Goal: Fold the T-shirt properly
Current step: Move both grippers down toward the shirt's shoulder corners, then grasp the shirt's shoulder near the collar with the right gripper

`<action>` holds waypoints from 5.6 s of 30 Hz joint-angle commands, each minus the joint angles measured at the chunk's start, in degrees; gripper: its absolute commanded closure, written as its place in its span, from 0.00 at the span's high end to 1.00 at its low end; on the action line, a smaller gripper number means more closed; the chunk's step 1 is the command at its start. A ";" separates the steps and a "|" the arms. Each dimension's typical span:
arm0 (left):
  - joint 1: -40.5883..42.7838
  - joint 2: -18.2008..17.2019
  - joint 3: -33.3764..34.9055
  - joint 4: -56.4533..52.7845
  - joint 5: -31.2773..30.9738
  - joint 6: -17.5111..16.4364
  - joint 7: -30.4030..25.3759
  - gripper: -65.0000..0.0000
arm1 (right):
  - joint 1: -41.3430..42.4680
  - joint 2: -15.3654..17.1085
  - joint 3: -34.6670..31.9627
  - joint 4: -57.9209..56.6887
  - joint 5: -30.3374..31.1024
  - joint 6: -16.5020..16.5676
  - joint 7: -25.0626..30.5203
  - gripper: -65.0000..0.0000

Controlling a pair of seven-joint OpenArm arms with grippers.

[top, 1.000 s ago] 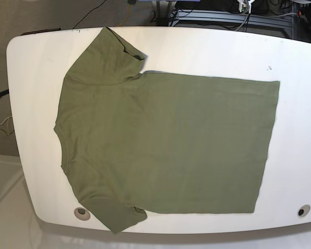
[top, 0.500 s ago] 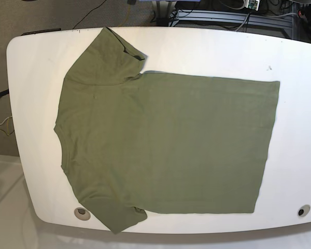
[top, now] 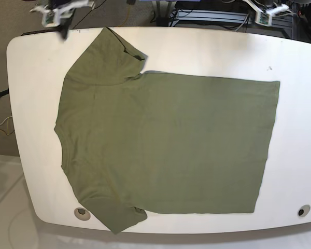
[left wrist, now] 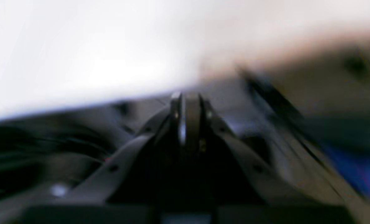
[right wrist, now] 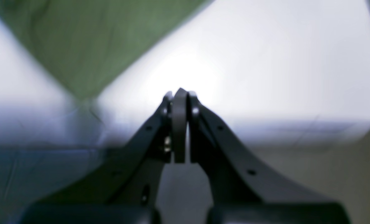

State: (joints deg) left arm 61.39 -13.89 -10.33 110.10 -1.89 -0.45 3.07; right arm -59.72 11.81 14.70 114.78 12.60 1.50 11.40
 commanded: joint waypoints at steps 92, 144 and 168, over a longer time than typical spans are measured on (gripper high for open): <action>-22.39 0.95 -29.77 5.50 -33.70 -8.41 28.00 0.37 | 36.46 -9.05 22.81 -23.19 26.64 30.99 -47.16 0.32; -29.46 -0.31 -27.43 -10.56 -43.22 -11.49 35.84 0.42 | 35.85 -10.53 17.10 -26.11 26.86 33.71 -54.51 0.26; -35.66 -3.44 -26.02 -23.05 -44.28 -15.30 34.92 0.56 | 32.82 -11.69 14.68 -21.81 23.92 32.96 -52.57 0.38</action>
State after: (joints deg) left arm 26.24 -16.64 -36.25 86.08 -45.71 -14.83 37.87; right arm -26.39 -0.27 29.69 92.64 39.29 35.31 -38.68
